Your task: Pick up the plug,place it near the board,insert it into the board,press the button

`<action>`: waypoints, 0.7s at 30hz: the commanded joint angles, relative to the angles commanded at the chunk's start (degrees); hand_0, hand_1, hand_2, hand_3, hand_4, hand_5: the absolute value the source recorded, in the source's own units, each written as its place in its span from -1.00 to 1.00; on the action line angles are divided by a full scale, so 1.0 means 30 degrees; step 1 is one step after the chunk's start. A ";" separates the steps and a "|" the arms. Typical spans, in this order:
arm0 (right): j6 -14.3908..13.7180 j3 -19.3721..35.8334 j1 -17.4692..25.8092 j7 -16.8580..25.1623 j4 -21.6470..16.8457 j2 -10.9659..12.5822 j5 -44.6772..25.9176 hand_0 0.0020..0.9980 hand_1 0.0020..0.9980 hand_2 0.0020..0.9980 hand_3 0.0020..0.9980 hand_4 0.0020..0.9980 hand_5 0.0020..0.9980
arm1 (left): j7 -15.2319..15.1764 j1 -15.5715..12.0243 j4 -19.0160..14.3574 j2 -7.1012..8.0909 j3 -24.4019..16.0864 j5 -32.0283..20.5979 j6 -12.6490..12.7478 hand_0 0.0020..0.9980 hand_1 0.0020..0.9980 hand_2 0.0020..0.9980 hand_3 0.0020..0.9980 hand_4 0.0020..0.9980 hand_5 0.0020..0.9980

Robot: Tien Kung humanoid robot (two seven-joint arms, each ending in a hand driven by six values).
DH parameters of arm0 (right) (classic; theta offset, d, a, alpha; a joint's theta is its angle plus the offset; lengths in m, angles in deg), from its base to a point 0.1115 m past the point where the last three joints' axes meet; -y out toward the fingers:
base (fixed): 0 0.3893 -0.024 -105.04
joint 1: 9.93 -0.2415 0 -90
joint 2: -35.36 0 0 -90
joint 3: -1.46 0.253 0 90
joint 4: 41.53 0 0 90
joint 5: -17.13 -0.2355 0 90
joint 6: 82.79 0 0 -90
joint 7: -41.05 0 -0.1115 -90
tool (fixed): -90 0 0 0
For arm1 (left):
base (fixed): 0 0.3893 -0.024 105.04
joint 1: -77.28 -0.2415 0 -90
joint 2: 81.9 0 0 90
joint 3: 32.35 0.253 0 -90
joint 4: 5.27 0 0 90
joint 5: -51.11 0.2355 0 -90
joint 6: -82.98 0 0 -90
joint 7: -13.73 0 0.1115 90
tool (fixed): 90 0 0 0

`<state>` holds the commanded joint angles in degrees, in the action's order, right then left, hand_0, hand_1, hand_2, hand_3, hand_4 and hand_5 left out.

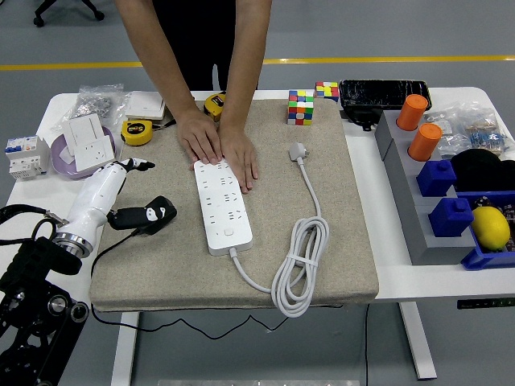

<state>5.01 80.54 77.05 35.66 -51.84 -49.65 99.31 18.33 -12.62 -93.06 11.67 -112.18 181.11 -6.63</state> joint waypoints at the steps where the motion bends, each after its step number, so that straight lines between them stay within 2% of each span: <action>1: 0.0005 -0.0021 0.0000 -0.0001 0.0000 0.0002 -0.0012 0.66 0.46 0.45 0.41 1.00 0.26 | -0.0052 0.0045 0.0151 0.0009 0.0092 0.0000 0.0052 0.93 0.83 0.62 0.61 1.00 -0.43; 12: 0.0093 -0.0174 -0.0031 -0.0031 0.0000 0.0055 -0.0113 0.65 0.45 0.44 0.40 1.00 0.28 | -0.0466 0.0727 0.2515 -0.0258 0.0449 0.0000 0.0346 0.91 0.83 0.63 0.62 1.00 -0.44; 21: 0.0152 -0.0056 -0.0040 -0.0031 0.0000 0.0040 -0.0069 0.65 0.44 0.44 0.40 1.00 0.28 | -0.0571 0.1157 0.4447 -0.0601 0.0077 0.0000 0.0962 0.87 0.83 0.63 0.62 1.00 -0.45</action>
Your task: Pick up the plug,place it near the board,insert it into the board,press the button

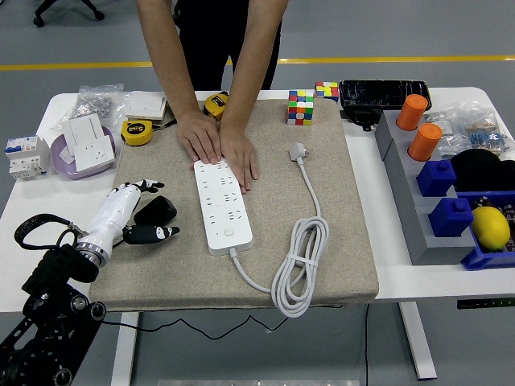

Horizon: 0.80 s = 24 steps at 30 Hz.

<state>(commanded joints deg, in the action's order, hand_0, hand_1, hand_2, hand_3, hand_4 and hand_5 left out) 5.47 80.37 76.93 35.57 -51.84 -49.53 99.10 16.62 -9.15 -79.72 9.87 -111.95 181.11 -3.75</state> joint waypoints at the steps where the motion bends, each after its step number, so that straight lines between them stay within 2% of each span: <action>1: 0.0002 -0.0003 -0.0001 0.0004 0.0000 -0.0001 -0.0010 0.65 0.44 0.44 0.40 1.00 0.28 | 0.0011 0.0004 0.0046 -0.0006 -0.0007 0.0000 0.0030 0.70 0.65 0.44 0.54 1.00 -0.45; 6: 0.0029 0.0079 -0.0005 0.0025 0.0000 -0.0011 0.0008 0.65 0.44 0.44 0.40 1.00 0.28 | 0.0190 -0.0063 0.0191 -0.0036 -0.0061 0.0000 0.0480 0.70 0.65 0.44 0.54 1.00 -0.45; 7: 0.0039 0.0095 -0.0012 0.0032 0.0000 -0.0011 0.0011 0.65 0.44 0.44 0.40 1.00 0.28 | 0.0245 -0.0061 0.0191 -0.0019 -0.0048 0.0000 0.0524 0.46 0.30 0.03 0.11 1.00 -0.53; 12: 0.0067 0.0103 -0.0051 0.0062 0.0000 -0.0014 -0.0009 0.65 0.44 0.44 0.40 1.00 0.28 | 0.0352 -0.0016 0.0305 -0.0036 -0.0092 0.0000 0.0792 0.46 0.30 0.03 0.11 1.00 -0.53; 13: 0.0075 0.0087 -0.0061 0.0071 0.0000 -0.0014 -0.0031 0.65 0.44 0.43 0.40 1.00 0.28 | 0.0363 -0.0010 0.0333 -0.0039 -0.0090 0.0000 0.0863 0.30 0.15 -0.13 -0.01 0.71 -0.68; 18: 0.0086 0.0149 -0.0065 0.0073 0.0000 -0.0008 -0.0012 0.65 0.44 0.43 0.40 1.00 0.28 | 0.0462 0.0044 0.0444 -0.0054 -0.0021 0.0000 0.1039 0.30 0.15 -0.13 -0.01 0.71 -0.68; 19: 0.0088 0.0174 -0.0061 0.0071 0.0000 -0.0011 0.0004 0.64 0.44 0.43 0.39 1.00 0.27 | 0.0492 0.0053 0.0471 -0.0053 -0.0008 0.0000 0.1036 0.17 -0.09 -0.20 -0.03 0.36 -0.91; 24: 0.0095 0.0196 -0.0047 0.0076 0.0000 -0.0022 -0.0003 0.64 0.44 0.43 0.39 1.00 0.27 | 0.0570 0.0056 0.0440 -0.0009 0.0120 0.0000 0.1092 0.17 -0.09 -0.20 -0.03 0.36 -0.91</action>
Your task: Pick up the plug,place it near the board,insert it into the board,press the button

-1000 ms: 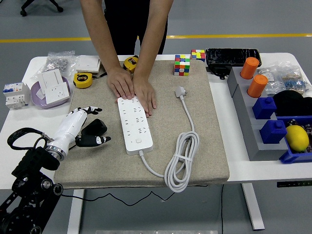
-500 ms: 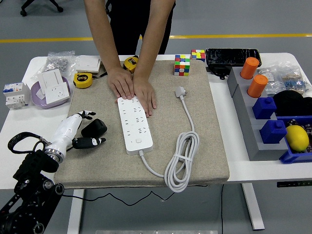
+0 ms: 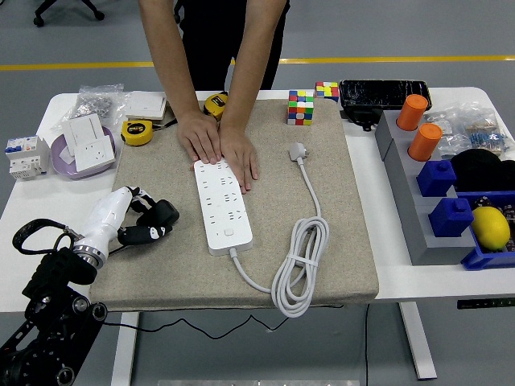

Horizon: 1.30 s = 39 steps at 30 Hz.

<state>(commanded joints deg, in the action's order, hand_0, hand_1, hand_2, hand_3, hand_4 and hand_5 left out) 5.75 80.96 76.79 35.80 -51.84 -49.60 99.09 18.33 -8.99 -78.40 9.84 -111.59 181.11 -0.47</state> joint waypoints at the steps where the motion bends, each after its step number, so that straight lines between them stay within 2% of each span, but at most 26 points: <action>1: 0.0004 -0.0005 0.0002 -0.0001 0.0000 -0.0003 -0.0008 0.64 0.44 0.43 0.39 1.00 0.27 | 0.0005 0.0020 -0.0031 0.0031 0.0053 0.0000 0.0041 0.13 -0.11 -0.19 0.01 0.18 -1.00; 6: 0.0004 0.0007 0.0003 0.0005 0.0000 -0.0007 -0.0042 0.64 0.44 0.43 0.39 1.00 0.27 | -0.0051 0.0175 -0.0289 0.0271 0.0483 0.0000 0.0340 0.13 -0.11 -0.19 0.01 0.18 -1.00; 9: -0.0004 -0.0013 -0.0044 0.0006 0.0000 0.0017 -0.0075 0.64 0.44 0.43 0.39 1.00 0.27 | -0.0083 0.0493 -0.0436 0.0645 0.1053 0.0000 0.0357 0.12 -0.11 -0.19 0.02 0.14 -1.00; 18: -0.0029 -0.0066 -0.0136 -0.0018 0.0000 0.0083 -0.0120 0.64 0.44 0.43 0.39 1.00 0.27 | -0.0400 0.2492 -0.0407 0.2624 0.3885 0.0000 0.0188 0.11 -0.11 -0.19 0.01 0.09 -1.00; 21: -0.0027 -0.0078 -0.0124 -0.0035 0.0000 0.0099 -0.0100 0.64 0.44 0.43 0.39 1.00 0.27 | -0.0478 0.3108 -0.0429 0.3018 0.4785 0.0000 0.0150 0.12 -0.10 -0.19 -0.01 0.07 -1.00; 27: -0.0031 -0.0190 -0.0130 -0.0047 0.0000 0.0097 -0.0152 0.64 0.44 0.43 0.39 1.00 0.27 | -0.0596 0.3843 -0.0112 0.3199 0.5918 0.0000 -0.0096 0.12 -0.08 -0.20 -0.03 0.05 -1.00; 39: -0.0025 -0.0156 -0.0136 -0.0093 0.0000 0.0149 -0.0106 0.64 0.44 0.43 0.39 1.00 0.27 | -0.0794 0.4356 0.0708 0.3173 0.6102 0.0000 0.0033 0.14 -0.06 -0.20 -0.04 0.04 -1.00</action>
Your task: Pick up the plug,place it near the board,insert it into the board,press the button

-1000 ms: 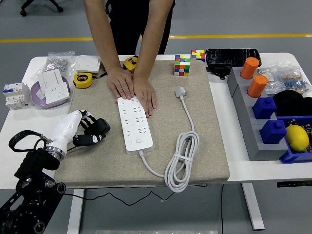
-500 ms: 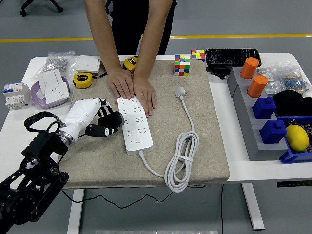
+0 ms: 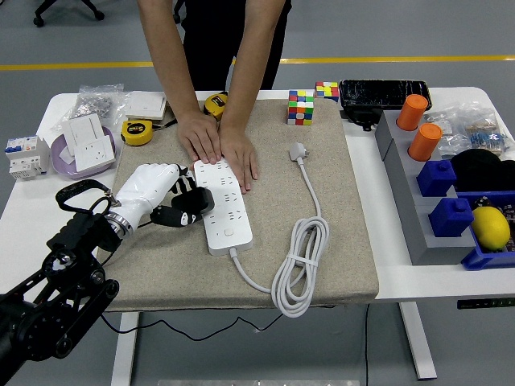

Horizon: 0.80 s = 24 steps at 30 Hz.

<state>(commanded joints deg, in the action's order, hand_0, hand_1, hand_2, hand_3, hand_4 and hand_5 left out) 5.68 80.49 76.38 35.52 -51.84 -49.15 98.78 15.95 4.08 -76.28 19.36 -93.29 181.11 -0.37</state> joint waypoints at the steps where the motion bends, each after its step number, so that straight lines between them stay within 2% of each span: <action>1: -0.0007 -0.0036 -0.0013 0.0015 0.0000 0.0003 -0.0048 0.64 0.44 0.43 0.39 1.00 0.27 | -0.0005 0.0029 0.0019 -0.0002 0.0025 0.0000 0.0010 0.14 -0.06 -0.20 -0.04 0.04 -1.00; 24: 0.0000 0.0124 -0.0112 0.0057 0.0000 0.0048 -0.0052 0.64 0.43 0.43 0.38 1.00 0.27 | -0.0069 0.0530 0.0588 0.0418 0.0547 0.0000 -0.0100 0.15 -0.03 -0.19 -0.03 0.01 -1.00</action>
<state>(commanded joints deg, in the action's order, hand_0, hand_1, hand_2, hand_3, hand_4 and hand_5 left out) 5.68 80.86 76.04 35.69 -51.84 -49.01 98.62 15.74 5.67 -74.51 20.61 -91.65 181.11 -0.67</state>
